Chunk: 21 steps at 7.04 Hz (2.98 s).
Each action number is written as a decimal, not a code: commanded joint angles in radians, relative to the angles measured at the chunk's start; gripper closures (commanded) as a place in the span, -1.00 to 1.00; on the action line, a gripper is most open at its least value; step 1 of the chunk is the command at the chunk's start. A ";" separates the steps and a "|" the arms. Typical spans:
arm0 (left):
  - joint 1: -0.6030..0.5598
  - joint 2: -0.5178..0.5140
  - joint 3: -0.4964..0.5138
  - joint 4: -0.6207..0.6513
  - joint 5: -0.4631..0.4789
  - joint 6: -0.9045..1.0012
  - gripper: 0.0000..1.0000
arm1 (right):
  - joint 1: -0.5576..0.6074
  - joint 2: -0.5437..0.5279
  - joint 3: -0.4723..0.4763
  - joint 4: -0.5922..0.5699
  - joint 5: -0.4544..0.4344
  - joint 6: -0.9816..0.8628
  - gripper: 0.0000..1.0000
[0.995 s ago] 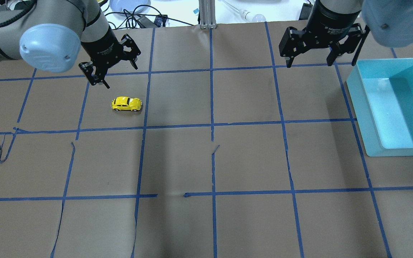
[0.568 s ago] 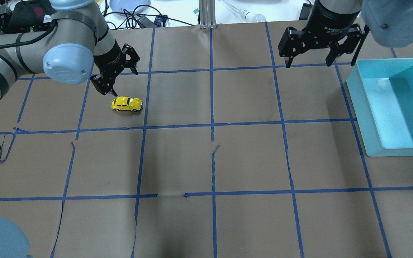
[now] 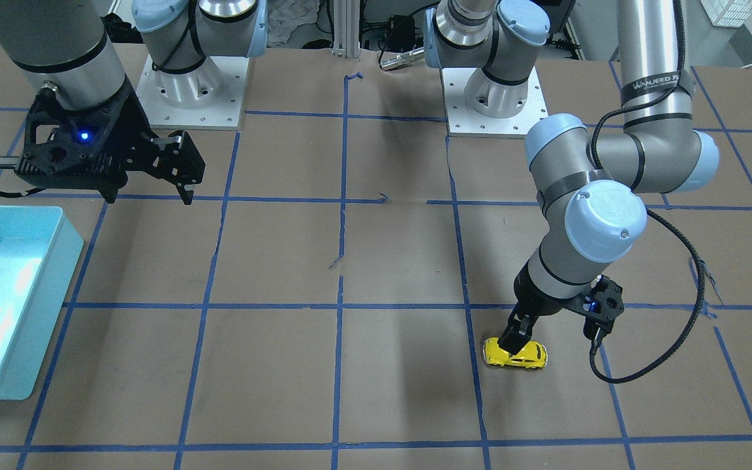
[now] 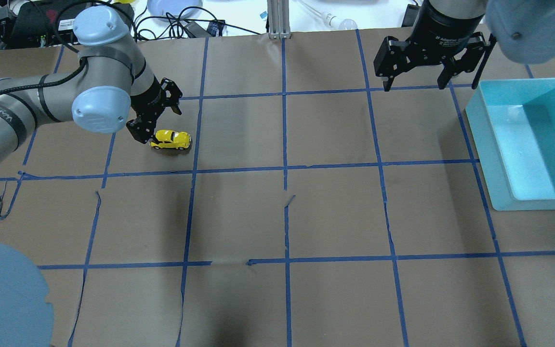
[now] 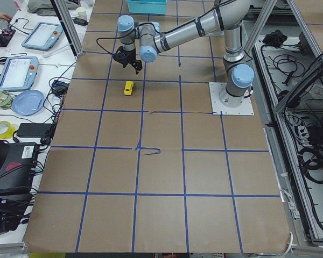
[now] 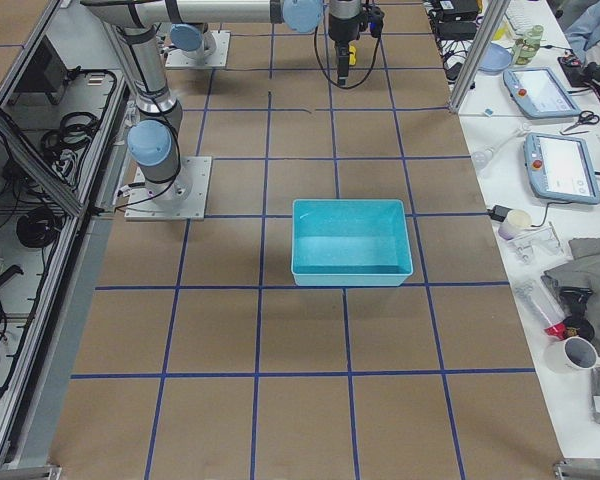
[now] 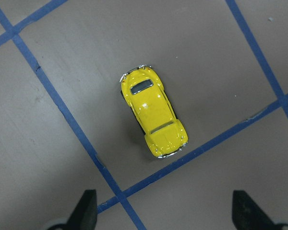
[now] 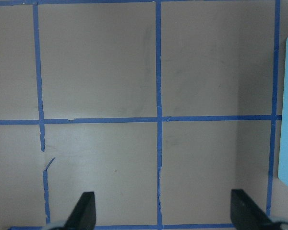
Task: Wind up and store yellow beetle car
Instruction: 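Lower the left gripper down onto the yellow beetle car, then close the left gripper around the yellow car's body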
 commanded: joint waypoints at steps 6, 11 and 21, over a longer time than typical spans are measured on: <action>0.060 -0.114 -0.014 0.137 -0.090 -0.132 -1.00 | 0.000 0.000 0.000 0.001 0.000 -0.001 -1.00; 0.091 -0.147 -0.011 0.167 -0.091 -0.164 -1.00 | 0.000 0.000 0.000 0.001 0.000 0.000 -1.00; 0.093 -0.151 -0.013 0.186 -0.098 -0.169 1.00 | 0.000 0.000 0.000 0.001 0.000 0.000 -1.00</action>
